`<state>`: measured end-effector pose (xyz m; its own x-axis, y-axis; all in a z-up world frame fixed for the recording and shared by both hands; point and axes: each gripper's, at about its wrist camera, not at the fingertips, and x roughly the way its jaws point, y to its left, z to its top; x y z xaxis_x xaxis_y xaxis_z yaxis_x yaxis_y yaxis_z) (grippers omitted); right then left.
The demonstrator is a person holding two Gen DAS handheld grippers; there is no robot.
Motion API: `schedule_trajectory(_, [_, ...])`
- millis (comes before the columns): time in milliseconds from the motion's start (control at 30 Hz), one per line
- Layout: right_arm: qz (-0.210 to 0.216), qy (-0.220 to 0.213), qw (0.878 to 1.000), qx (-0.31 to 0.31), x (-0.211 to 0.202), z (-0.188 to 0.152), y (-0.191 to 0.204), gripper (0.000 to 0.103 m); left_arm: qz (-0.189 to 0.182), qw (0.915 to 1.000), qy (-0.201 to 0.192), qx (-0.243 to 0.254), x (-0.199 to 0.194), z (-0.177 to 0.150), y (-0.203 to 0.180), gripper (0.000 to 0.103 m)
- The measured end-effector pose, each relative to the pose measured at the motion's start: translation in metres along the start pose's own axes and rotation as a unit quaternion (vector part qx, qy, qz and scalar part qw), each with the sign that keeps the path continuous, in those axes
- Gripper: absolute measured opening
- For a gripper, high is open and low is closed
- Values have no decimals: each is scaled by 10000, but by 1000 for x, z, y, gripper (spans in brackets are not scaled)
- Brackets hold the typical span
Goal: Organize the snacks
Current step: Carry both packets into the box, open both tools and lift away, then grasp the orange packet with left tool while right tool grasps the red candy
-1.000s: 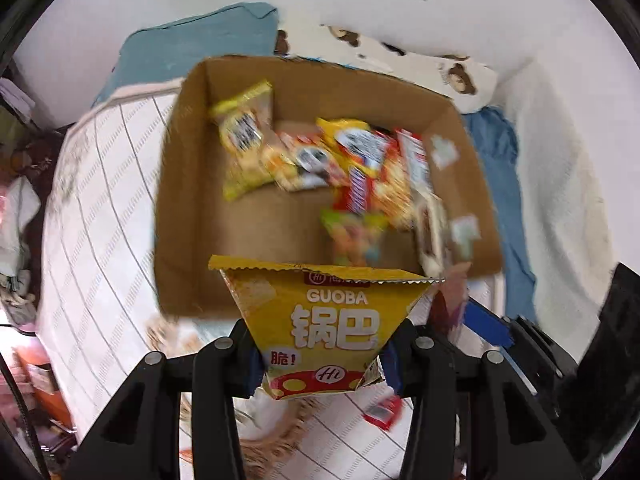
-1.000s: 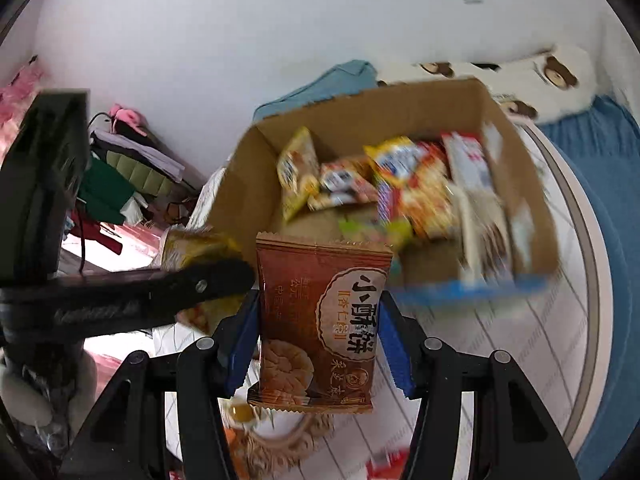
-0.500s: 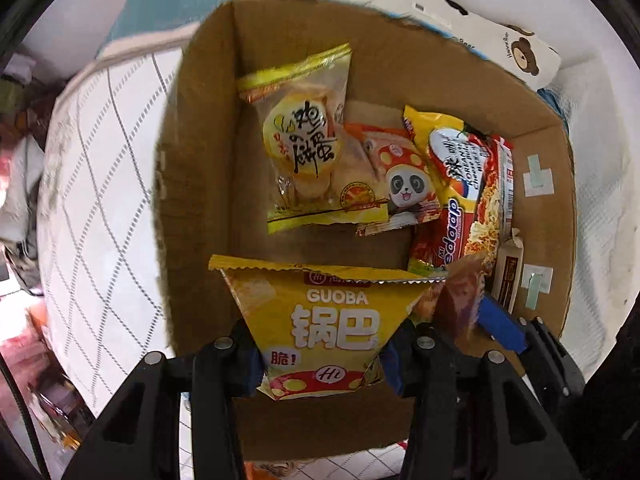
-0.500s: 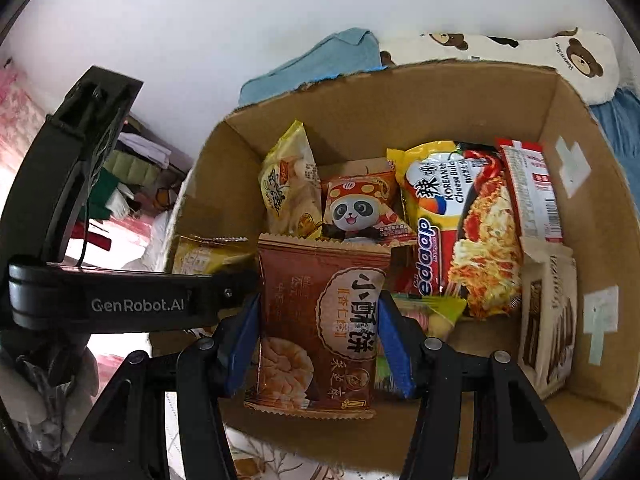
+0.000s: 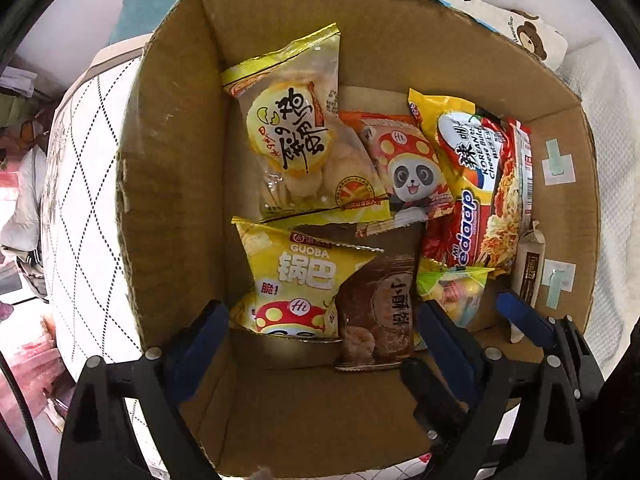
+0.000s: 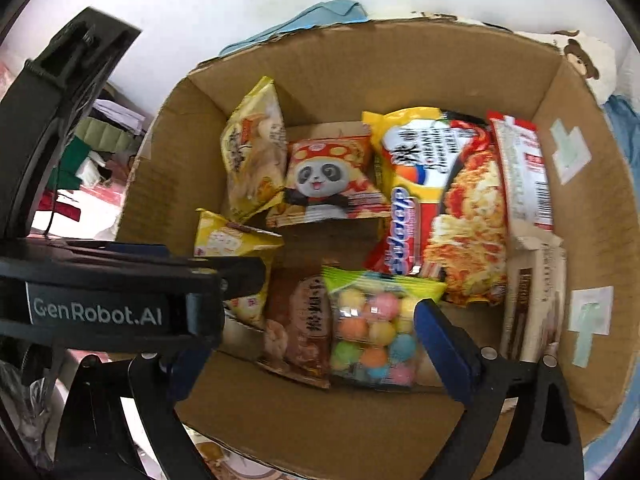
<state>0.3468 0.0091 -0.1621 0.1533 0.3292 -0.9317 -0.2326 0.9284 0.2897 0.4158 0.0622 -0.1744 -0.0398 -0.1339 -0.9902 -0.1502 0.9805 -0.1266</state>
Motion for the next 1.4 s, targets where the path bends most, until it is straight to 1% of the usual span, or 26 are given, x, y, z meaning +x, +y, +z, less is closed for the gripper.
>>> schedule_trajectory(167, [-446,-12,9990,68,-9,3,-22,98,21,9995,-248,-192,-6,-5,-4,97])
schedule_trajectory(367, [-865,-102,9962,53,-22,2,-43,98,47,9987,-470,-192,-7,-19,-9,97])
schedule_trajectory(467, [-953,-198,9952,66,-32,-1,-51,98,-45,9980,-587,-228,-7,-27,-11,97])
schedule_trajectory(567, [-1126,-385,9929,44,-43,-8,-58,98,-53,9964,-816,-230,-14,-37,-13,97])
schedule_trajectory(733, [-1177,-620,9911,39,-61,-22,-62,98,-75,9925,-1199,-241,-28,-59,-15,97])
schedule_trajectory(867, [-1159,-902,9892,20,-85,-36,-62,98,-43,9867,-1620,-154,-46,-80,-21,97])
schedule_trajectory(967, [-1149,-1071,9876,-6,-102,-45,-59,98,26,9810,-1937,-99,-60,-97,-25,97])
schedule_trajectory(1067, [-1162,-1348,9840,-46,-124,-60,-54,98,28,9747,-2233,-112,-73,-115,-28,97])
schedule_trajectory(1133, [-1173,-1542,9810,-93,-141,-70,-51,98,-25,9694,-2451,-114,-82,-128,-30,97])
schedule_trajectory(1167, [-1176,-1639,9794,-101,-148,-75,-50,98,-20,9655,-2601,-119,-88,-138,-31,97])
schedule_trajectory(1233, [-1227,-1819,9755,-145,-162,-85,-46,98,29,9588,-2839,-113,-99,-152,-33,97])
schedule_trajectory(1300, [-1187,-1983,9728,-151,-177,-98,-42,98,131,9513,-3078,-86,-108,-168,-37,97])
schedule_trajectory(1400, [-1141,-2168,9694,-125,-196,-114,-39,98,182,9441,-3293,-51,-120,-186,-41,97])
